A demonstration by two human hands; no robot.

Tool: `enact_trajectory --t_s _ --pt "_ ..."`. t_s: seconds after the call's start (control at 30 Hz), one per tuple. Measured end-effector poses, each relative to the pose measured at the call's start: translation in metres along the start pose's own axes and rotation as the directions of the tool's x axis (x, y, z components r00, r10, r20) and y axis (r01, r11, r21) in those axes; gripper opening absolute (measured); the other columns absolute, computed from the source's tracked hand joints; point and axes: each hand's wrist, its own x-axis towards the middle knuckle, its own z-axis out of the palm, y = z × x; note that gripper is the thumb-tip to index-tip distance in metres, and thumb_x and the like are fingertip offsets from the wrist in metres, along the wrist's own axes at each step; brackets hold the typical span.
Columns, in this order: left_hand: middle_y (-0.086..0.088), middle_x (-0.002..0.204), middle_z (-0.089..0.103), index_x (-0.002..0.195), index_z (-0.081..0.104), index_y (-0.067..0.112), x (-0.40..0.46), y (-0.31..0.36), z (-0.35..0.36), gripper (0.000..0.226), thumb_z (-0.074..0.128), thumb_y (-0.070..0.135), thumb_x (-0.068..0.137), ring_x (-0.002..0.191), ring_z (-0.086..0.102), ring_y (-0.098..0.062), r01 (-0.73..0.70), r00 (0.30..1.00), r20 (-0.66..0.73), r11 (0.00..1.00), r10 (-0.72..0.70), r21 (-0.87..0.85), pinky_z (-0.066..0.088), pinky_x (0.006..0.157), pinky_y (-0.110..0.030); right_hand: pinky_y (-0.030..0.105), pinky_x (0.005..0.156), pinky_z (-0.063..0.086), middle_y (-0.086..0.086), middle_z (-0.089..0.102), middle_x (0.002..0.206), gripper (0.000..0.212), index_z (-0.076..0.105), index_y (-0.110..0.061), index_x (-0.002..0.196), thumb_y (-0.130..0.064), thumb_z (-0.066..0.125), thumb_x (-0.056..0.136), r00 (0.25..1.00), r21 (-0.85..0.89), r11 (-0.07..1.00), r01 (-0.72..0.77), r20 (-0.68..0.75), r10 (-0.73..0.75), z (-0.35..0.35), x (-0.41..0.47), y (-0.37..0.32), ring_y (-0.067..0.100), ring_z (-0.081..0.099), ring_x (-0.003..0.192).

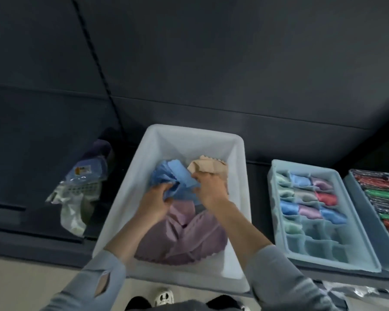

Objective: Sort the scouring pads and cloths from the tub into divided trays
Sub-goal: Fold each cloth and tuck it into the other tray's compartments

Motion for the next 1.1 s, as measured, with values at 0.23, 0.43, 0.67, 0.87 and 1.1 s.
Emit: enact_trajectory --t_s 0.23,0.43,0.67,0.87,1.1 --pt "-0.009 0.12 0.066 0.126 0.061 0.011 0.011 -0.023 -0.008 0.038 0.06 0.007 0.089 0.108 0.063 -0.026 -0.063 0.998 0.023 0.995 0.065 -0.081 0.047 0.088 -0.03 0.029 0.069 0.046 0.008 0.073 0.092 0.018 0.073 -0.014 0.097 -0.022 0.057 0.093 0.971 0.191 0.969 -0.159 -0.147 0.188 0.024 0.021 -0.006 0.026 0.066 0.087" --pt "-0.005 0.125 0.059 0.129 0.057 0.014 0.026 0.0 -0.027 0.043 0.066 0.007 0.088 0.11 0.06 -0.019 -0.259 0.948 -0.258 0.924 0.186 -0.283 0.049 0.097 -0.033 0.041 0.083 0.057 0.013 0.066 0.092 0.007 0.06 -0.007 0.095 -0.009 0.055 0.098 0.959 0.925 0.379 -0.009 -0.1 0.267 -0.043 -0.013 -0.002 0.026 0.063 0.085" --pt "0.021 0.123 0.061 0.126 0.055 0.032 0.018 0.096 -0.062 0.065 0.072 0.053 0.067 0.114 0.055 0.004 -0.474 0.871 -0.068 0.798 0.486 -0.371 0.044 0.099 -0.019 0.036 0.074 0.052 0.02 0.064 0.085 0.012 0.063 0.0 0.095 -0.012 0.058 0.097 0.969 0.847 0.511 0.147 -0.228 0.099 -0.122 -0.056 -0.015 0.024 0.06 0.077" --pt "0.011 0.083 0.069 0.096 0.069 0.024 0.016 0.13 -0.071 0.022 0.054 0.025 0.081 0.079 0.065 -0.012 -0.531 0.845 -0.236 0.808 0.48 -0.256 0.049 0.074 -0.028 0.032 0.072 0.049 -0.003 0.069 0.072 0.015 0.072 -0.024 0.079 -0.015 0.069 0.09 0.899 0.682 0.693 0.233 -0.422 0.114 -0.168 -0.079 -0.011 0.01 0.058 0.068" --pt "0.018 0.074 0.068 0.088 0.074 0.024 0.013 0.143 -0.101 0.007 0.073 0.018 0.084 0.062 0.056 0.008 -0.55 0.835 -0.253 0.754 0.488 -0.361 0.044 0.065 -0.017 0.025 0.063 0.047 -0.001 0.065 0.066 0.009 0.07 -0.014 0.078 -0.014 0.072 0.087 0.874 0.679 0.697 0.229 -0.458 0.159 -0.192 -0.096 -0.008 0.009 0.052 0.056"
